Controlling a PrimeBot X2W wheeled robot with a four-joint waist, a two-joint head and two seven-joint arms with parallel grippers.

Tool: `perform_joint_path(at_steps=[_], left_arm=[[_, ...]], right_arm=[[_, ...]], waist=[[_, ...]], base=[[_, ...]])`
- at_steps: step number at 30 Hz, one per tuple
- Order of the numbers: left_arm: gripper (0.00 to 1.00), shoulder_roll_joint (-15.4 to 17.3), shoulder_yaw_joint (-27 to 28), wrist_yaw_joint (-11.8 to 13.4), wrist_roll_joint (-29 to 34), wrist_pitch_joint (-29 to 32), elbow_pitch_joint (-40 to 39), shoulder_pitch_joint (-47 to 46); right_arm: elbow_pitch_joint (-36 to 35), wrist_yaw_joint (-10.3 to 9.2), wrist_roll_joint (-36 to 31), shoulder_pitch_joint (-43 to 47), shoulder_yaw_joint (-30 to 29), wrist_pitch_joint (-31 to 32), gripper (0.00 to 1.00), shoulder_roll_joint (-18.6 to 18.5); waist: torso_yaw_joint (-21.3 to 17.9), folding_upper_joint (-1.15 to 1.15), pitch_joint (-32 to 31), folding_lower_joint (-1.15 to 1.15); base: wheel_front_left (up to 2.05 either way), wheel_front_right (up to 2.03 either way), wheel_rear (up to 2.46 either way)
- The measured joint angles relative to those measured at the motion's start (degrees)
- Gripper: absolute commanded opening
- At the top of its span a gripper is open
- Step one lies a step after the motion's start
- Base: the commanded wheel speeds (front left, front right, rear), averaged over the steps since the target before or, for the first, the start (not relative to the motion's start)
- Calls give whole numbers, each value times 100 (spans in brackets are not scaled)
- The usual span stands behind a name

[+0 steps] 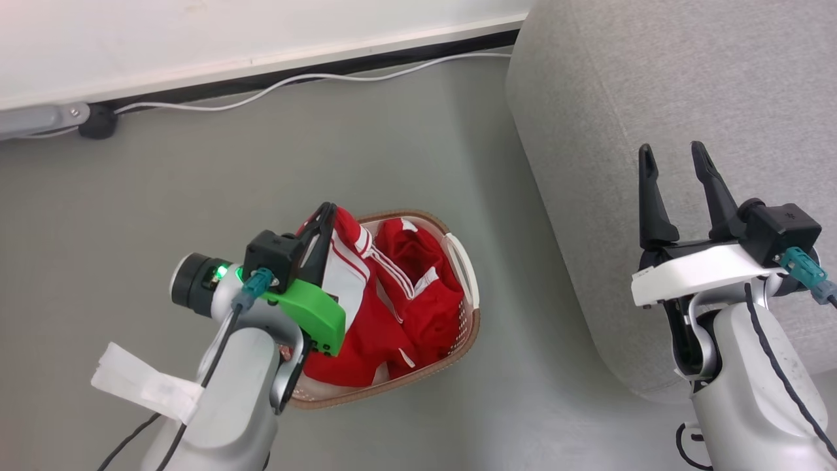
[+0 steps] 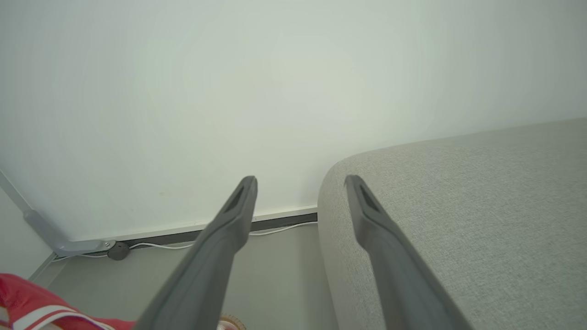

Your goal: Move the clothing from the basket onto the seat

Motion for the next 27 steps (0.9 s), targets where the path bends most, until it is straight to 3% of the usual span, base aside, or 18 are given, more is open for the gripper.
perform_joint_path(at_steps=[1,2,3,5,27], left_arm=[[0,2,-32,9,-7,0,-25,27],[29,1,-63,10,-19,0,-49,44],[45,1,-77,27,-19,0,-85,55],[97,1,-74,35,-64,0,-146,63],[100,1,266,323,-430,-1,-527,500]], right_arm=[[-14,3,0,10,-18,0,100,2],[-25,3,0,23,-35,0,100,2],[-31,3,0,41,-51,0,100,1],[-34,3,0,85,-75,0,100,1],[-14,7,-68,391,-248,0,100,16]], waist=[[-26,0,-22,0],[-46,0,-42,0],[-63,0,-58,0],[-86,0,-80,0],[115,0,-550,0]], base=[[0,0,0],[0,0,0],[0,0,0],[0,0,0],[0,0,0]])
